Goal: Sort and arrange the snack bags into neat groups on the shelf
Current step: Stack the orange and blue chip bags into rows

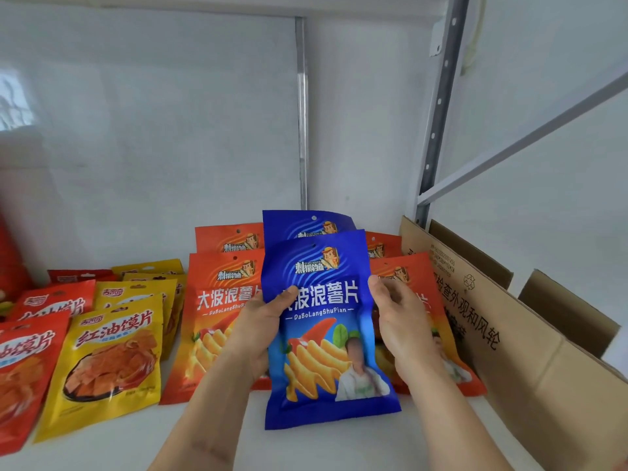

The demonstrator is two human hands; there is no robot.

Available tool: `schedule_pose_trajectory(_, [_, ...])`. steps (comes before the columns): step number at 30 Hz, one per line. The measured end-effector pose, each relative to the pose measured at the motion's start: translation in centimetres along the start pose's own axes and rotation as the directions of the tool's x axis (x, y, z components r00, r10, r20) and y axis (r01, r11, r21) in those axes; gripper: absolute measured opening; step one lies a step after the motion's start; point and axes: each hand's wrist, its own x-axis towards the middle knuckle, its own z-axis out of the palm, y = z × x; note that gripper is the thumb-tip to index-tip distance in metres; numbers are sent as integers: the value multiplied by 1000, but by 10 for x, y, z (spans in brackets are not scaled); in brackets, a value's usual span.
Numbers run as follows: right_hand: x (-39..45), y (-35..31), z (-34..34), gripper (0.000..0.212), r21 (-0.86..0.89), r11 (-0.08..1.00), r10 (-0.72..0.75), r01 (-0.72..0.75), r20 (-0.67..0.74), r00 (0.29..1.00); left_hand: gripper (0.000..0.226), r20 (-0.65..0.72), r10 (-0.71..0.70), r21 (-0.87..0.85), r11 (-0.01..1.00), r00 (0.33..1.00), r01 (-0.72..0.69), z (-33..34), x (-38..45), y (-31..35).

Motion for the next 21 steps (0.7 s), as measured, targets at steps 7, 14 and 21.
schedule_pose_trajectory(7, [27, 7, 4, 43, -405, 909, -16, 98, 200, 980, 34, -140, 52, -17, 998, 989, -55, -35, -3, 13])
schedule_pose_trajectory(14, [42, 19, -1, 64, -775, 629, 46, 62, 116, 992, 34, -168, 75, -37, 996, 983, -82, -38, 2, 15])
schedule_pose_trajectory(21, [31, 10, 17, 38, -599, 742, -234, 299, 187, 954, 36, -171, 79, -56, 994, 982, -90, -40, 3, 19])
